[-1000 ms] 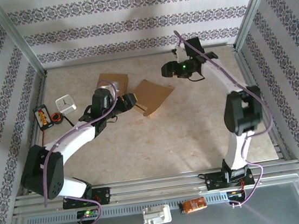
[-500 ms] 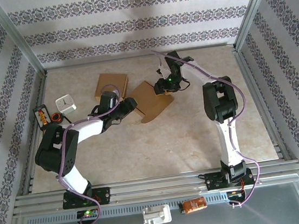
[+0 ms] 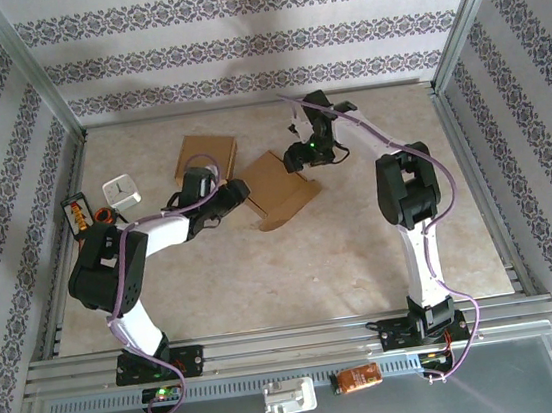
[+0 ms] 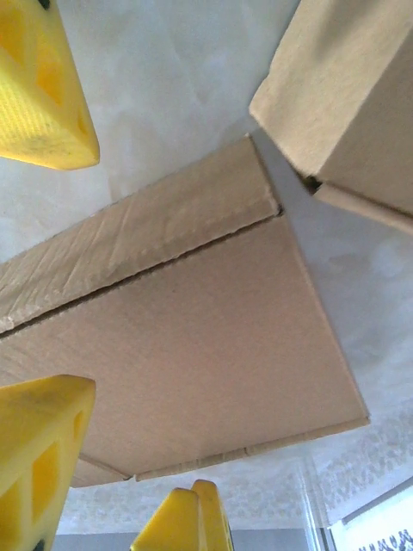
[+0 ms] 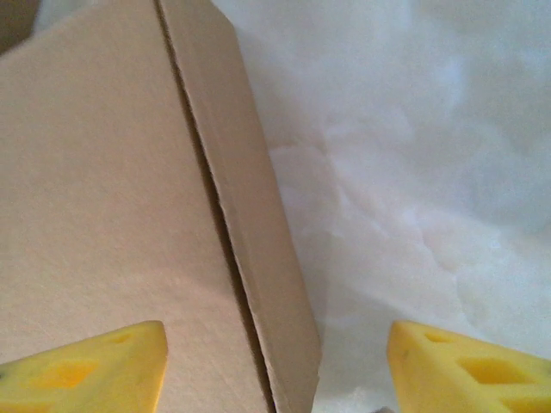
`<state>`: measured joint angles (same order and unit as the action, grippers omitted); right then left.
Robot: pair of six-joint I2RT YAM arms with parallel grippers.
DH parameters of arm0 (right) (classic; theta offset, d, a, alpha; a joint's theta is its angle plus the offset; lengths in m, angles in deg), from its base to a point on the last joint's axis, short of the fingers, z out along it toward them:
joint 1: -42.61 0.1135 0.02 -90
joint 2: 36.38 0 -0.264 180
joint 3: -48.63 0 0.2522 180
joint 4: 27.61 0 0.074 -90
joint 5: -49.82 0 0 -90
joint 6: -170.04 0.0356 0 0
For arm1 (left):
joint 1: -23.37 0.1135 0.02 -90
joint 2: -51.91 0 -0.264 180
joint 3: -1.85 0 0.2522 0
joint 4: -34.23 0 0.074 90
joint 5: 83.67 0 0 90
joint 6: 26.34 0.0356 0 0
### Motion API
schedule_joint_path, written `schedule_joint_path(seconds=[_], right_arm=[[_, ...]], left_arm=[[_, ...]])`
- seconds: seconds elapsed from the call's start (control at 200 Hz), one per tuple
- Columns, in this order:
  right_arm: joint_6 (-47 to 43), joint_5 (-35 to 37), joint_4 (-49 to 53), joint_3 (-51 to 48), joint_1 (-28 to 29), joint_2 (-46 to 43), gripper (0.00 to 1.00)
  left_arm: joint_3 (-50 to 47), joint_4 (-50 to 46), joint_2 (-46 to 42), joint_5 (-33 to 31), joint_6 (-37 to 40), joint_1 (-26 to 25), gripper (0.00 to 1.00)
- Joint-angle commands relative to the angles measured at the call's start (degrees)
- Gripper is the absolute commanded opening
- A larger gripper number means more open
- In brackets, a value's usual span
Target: Fold the paper box
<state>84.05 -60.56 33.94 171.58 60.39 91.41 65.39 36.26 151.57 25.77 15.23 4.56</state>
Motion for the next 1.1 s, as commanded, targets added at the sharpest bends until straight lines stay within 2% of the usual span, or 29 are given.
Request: schedule_joint_path(seconds=[0.0, 0.24, 0.52, 0.769, 0.954, 1.094], right_arm=[[1.1, -2.9, 0.4, 2.2, 0.3, 3.4, 0.58], [2.8, -6.8, -4.1, -2.2, -0.7, 4.5, 0.27], [3.9, -12.0, -7.1, -7.8, -4.0, 2.7, 0.1], [3.5, -17.8, -6.5, -9.1, -7.5, 3.1, 0.07], [3.6, -19.6, -5.3, -8.0, -8.3, 4.4, 0.07], [3.3, -19.4, -5.4, -8.2, -8.3, 3.9, 0.07]], left_arm=[[1.6, -0.8, 0.3, 1.2, 0.8, 1.4, 0.65], [2.8, -1.4, 1.6, 3.8, 1.2, 2.0, 0.68], [3.0, -0.2, 2.3, 5.6, -1.1, 2.4, 0.7], [3.4, 5.5, 4.2, 9.1, -5.0, 2.5, 0.74], [5.2, 12.1, 9.9, 11.6, -8.6, 2.5, 0.87], [5.1, 24.3, 12.9, 12.8, -14.2, 2.2, 0.88]])
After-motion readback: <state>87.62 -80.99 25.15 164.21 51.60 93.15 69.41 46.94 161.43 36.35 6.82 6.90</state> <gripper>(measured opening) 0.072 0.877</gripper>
